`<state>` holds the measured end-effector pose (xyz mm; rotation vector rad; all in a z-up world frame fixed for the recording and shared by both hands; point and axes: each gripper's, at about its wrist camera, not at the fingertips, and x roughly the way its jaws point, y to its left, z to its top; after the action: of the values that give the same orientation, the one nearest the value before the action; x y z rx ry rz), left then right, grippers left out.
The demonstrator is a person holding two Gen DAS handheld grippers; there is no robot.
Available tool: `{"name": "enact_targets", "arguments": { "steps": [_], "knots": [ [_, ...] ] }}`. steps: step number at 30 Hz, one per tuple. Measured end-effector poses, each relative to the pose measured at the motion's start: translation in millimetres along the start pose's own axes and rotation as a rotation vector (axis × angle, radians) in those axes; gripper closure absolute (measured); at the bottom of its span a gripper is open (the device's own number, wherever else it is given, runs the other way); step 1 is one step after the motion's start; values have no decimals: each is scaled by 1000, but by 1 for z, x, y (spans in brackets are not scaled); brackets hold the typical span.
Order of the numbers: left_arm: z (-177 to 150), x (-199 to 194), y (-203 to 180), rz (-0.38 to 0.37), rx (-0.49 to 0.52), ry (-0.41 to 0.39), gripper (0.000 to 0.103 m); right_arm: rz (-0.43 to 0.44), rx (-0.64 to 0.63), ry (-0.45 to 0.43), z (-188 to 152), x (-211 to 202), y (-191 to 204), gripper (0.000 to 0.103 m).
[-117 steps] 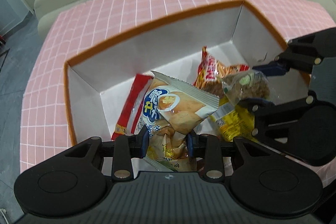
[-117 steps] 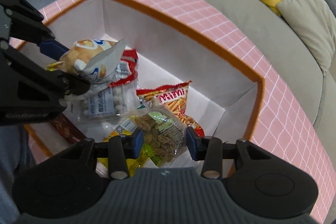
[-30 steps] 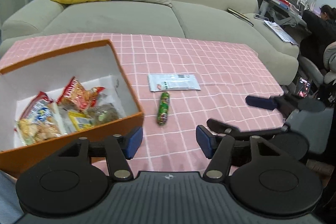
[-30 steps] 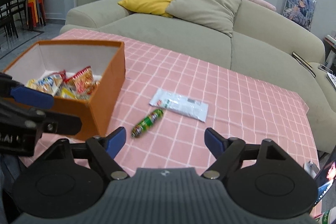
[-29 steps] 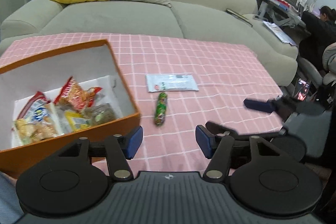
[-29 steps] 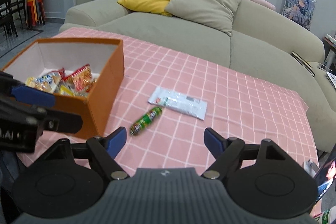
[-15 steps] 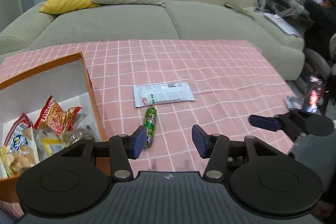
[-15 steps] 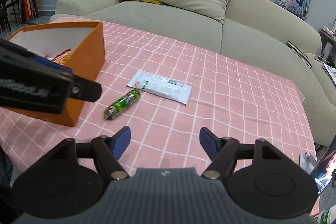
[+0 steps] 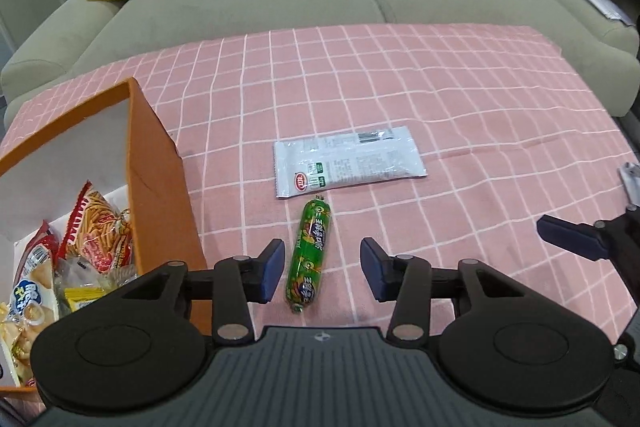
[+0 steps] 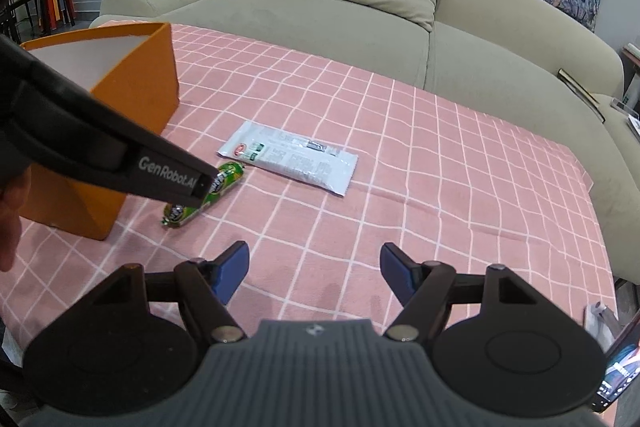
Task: Organize snacks
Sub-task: 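Grasp the green sausage stick with the left tool while the right tool approaches the white packet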
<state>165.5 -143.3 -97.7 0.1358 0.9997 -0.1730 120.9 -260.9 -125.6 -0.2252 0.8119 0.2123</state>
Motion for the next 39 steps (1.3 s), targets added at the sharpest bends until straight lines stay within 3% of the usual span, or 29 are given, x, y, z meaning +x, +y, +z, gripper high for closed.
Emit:
{"name": "enact_targets", "arguments": {
  "steps": [7,17,22,26,30,34,36,39],
  "knots": [
    [8,21,3,7,-4,55,52,17,-17,14,0,21,-9,33],
    [15,50,7,-14,-36,144,67,72,-118,13,7,57,-18,32],
    [19,59,9,-14,-51,165,69,96,-187,2,15,76,-23,32],
    [21,62,12,-20,-55,186,79,124,-235,-19,27,92,-26,32],
    [22,64,15,-30,-64,193,80,145,-236,-19,38,109,-28,34],
    [23,65,15,-34,-75,198,80,170,-222,4,43,121,-28,55],
    [24,65,16,-38,-83,201,80,184,-197,2,42,122,-28,60],
    [24,66,18,-41,-88,201,80,206,-171,12,40,120,-26,81]
  ]
}}
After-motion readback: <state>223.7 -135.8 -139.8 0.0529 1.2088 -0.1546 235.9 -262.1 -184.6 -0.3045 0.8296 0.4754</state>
